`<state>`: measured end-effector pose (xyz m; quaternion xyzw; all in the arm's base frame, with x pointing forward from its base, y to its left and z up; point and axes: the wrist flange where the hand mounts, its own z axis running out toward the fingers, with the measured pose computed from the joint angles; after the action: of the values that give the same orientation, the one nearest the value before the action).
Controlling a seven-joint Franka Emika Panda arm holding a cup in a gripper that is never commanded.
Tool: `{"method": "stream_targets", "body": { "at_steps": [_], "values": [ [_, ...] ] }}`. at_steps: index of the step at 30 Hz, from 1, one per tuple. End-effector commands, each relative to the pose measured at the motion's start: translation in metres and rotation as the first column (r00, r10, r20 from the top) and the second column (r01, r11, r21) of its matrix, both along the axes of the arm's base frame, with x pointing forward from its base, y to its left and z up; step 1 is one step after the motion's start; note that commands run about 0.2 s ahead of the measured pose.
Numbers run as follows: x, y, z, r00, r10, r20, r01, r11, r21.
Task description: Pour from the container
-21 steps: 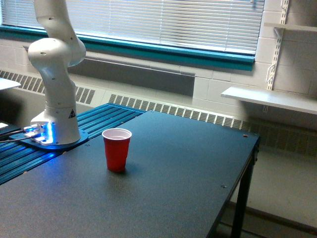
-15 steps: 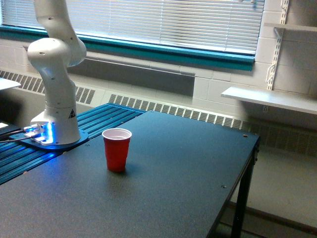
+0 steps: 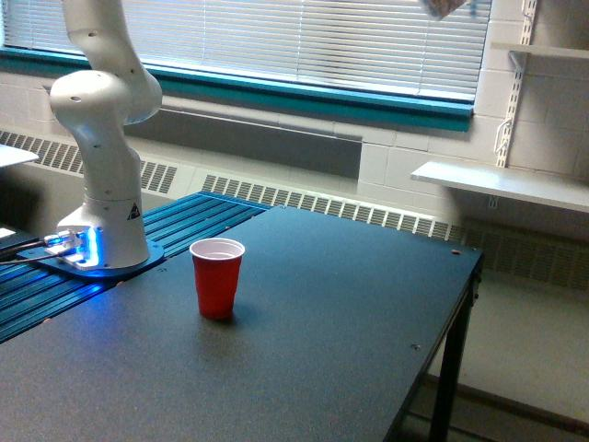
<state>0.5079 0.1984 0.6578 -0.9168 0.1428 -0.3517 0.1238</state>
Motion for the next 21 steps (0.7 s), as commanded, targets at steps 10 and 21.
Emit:
{"method": "stream_targets", "body": {
  "at_steps": [10,21],
  "values": [
    [-0.083,-0.041,-0.024,0.984,-0.144,-0.108,0.143,0.99,-0.011],
    [-0.103,-0.114,-0.094,0.922,-0.294,-0.253,0.276,0.955,-0.106]
  ]
}}
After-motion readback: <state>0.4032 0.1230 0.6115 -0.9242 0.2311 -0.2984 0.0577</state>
